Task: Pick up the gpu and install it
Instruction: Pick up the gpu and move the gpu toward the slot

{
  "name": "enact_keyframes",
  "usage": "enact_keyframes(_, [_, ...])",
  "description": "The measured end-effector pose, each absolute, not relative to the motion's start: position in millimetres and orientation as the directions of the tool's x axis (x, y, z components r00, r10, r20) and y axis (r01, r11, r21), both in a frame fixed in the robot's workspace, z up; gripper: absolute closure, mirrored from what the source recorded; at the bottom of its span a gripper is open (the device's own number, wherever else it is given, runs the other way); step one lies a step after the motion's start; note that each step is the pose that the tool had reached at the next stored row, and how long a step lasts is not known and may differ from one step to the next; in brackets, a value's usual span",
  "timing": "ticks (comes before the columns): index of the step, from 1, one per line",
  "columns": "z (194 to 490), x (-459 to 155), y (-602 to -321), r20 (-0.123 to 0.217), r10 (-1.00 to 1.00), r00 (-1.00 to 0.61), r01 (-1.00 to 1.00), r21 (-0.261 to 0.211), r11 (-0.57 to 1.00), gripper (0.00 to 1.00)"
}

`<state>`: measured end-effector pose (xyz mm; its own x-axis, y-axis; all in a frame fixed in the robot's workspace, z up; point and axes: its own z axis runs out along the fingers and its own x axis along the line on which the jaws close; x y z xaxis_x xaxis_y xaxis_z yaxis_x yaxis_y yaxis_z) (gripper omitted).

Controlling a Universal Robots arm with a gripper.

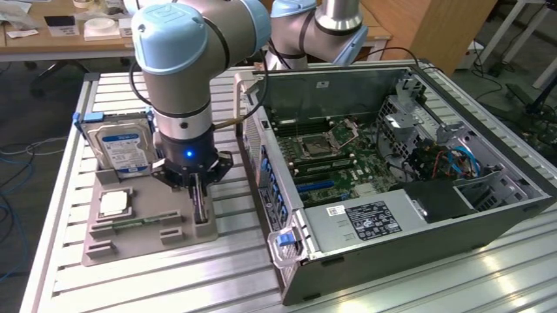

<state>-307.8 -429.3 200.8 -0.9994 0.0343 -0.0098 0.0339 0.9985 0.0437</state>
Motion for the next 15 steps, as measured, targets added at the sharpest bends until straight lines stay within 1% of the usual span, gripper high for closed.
enact_keyframes(15, [201.2, -307.6, -429.3, -0.010, 0.034, -0.999, 0.034, 0.044, 0.998, 0.72])
